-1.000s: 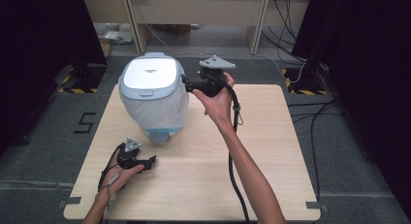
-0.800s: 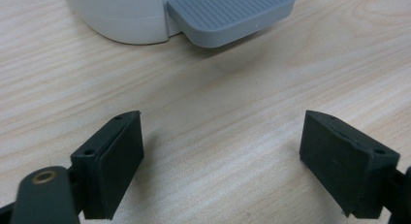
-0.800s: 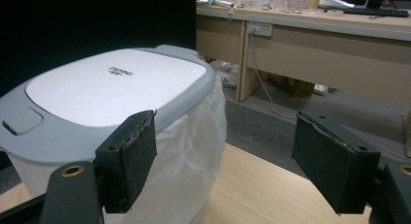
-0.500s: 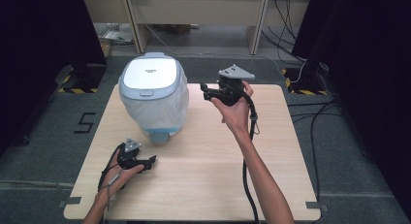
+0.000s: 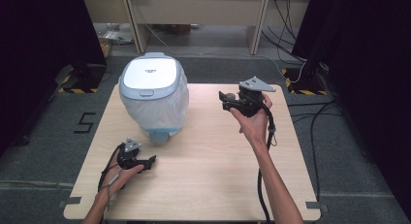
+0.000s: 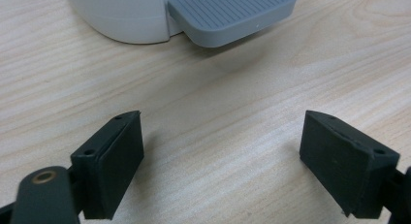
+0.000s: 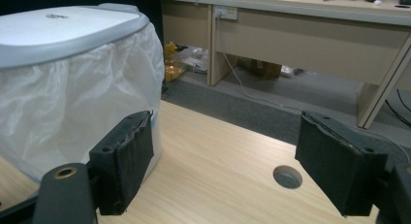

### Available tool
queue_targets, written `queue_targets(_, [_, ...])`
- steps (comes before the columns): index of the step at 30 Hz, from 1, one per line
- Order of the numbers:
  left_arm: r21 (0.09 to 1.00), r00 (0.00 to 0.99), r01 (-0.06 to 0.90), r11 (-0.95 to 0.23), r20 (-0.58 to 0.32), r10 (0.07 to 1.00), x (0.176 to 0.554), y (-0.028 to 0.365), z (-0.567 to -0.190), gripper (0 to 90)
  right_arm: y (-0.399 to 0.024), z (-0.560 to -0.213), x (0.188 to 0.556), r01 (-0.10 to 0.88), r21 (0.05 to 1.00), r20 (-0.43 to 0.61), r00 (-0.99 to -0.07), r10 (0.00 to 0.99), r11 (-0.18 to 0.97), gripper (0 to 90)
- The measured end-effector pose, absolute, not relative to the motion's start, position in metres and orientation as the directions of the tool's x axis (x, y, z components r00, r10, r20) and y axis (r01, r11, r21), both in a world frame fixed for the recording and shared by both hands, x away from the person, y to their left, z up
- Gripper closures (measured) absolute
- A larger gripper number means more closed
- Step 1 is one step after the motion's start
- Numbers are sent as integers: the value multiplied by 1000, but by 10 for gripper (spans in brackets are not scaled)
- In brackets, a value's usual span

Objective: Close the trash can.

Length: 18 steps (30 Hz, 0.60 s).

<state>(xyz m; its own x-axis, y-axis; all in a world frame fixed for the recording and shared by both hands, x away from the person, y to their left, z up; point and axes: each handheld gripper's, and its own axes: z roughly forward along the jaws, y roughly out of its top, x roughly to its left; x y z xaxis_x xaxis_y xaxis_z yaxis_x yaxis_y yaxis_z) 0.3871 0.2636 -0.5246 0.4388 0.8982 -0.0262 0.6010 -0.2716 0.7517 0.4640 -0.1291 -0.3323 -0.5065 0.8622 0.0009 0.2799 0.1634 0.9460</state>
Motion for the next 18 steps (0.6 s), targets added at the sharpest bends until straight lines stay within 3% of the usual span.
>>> queue_targets(18, [751,439,601,-273,-25,898,387,264,-525,147,-167,-382,424,310,929,-31,-477,879,201,187])
